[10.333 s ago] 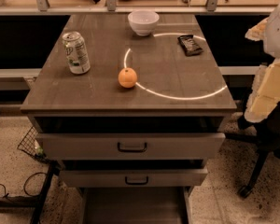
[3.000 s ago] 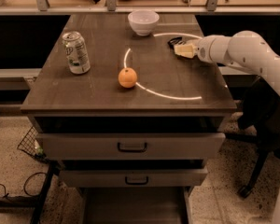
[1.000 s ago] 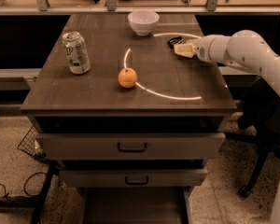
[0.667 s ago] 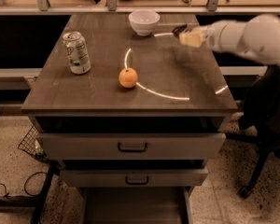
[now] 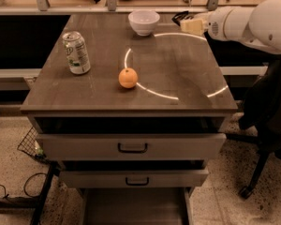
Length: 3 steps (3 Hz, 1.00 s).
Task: Place rxbar chocolate into bottom drawer
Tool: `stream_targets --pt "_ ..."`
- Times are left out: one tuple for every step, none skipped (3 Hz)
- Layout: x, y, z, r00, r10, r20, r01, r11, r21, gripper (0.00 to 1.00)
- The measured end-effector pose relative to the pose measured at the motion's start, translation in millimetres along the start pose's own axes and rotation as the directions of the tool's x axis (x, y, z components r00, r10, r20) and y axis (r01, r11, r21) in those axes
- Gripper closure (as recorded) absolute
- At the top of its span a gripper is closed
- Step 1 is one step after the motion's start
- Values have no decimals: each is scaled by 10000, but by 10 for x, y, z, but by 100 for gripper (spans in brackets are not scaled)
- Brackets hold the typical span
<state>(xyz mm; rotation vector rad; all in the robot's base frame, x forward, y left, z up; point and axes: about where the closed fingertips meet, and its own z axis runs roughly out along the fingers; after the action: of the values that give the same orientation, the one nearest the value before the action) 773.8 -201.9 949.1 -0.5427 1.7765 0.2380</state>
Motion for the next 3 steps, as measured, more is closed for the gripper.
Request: stream_targets --pt "-96 -47 -157 9995 153 276 -141 9991 -407 100" --pt "-110 55 -660 9987 -79 498 144 9911 -1322 100" --pt "86 124 -1242 9963 -766 377 829 9738 -2115 100"
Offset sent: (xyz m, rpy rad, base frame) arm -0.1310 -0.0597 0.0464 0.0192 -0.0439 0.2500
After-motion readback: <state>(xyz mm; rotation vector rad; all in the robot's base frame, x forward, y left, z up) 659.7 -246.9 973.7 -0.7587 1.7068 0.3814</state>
